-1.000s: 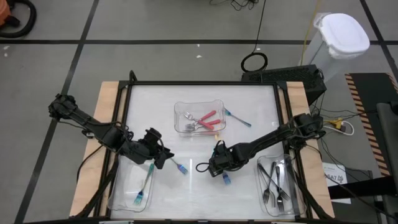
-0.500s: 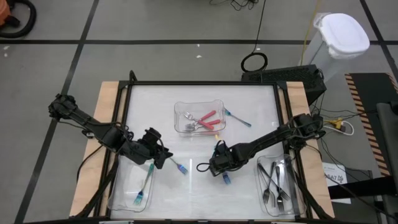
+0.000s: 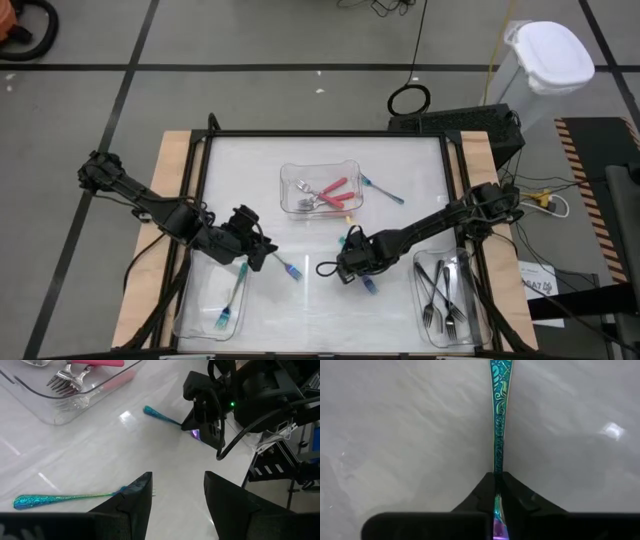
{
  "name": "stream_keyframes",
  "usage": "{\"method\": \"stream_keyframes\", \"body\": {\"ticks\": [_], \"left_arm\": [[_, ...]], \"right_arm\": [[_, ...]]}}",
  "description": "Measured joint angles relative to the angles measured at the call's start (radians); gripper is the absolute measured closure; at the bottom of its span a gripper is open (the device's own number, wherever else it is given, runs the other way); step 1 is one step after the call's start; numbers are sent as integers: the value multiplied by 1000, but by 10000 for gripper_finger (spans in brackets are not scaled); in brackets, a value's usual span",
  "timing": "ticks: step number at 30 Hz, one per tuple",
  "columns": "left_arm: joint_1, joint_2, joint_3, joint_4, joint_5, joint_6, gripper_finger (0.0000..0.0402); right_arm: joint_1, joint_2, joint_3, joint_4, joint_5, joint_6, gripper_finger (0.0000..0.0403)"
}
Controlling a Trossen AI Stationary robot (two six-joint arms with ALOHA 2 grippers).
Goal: Sort silverware by color (type)
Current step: Put the blue fork into the left transparent bin
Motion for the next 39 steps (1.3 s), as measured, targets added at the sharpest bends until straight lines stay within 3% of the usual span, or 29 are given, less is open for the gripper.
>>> {"method": "stream_keyframes", "body": {"ticks": [8, 14, 22, 29, 33, 39], "left_arm": [[1, 0, 0, -1, -41, -52, 223], [16, 0, 0, 2, -59, -186, 223], [34, -3, 0, 52, -60, -183, 223], [76, -30, 0, 175, -62, -126, 220], [94, -68, 0, 280, -94, -57, 193], [102, -114, 50, 297, -282, 44, 126]], "right_arm": [[4, -41, 20, 9, -27, -6, 393], [3, -79, 53, 3, 42, -9, 395], [8, -106, 198, 1, 124, -93, 395], [-3, -107, 327, -35, 131, -186, 395], [-21, -107, 405, -151, 129, -251, 395], [-70, -107, 543, -314, 129, -367, 395]]}}
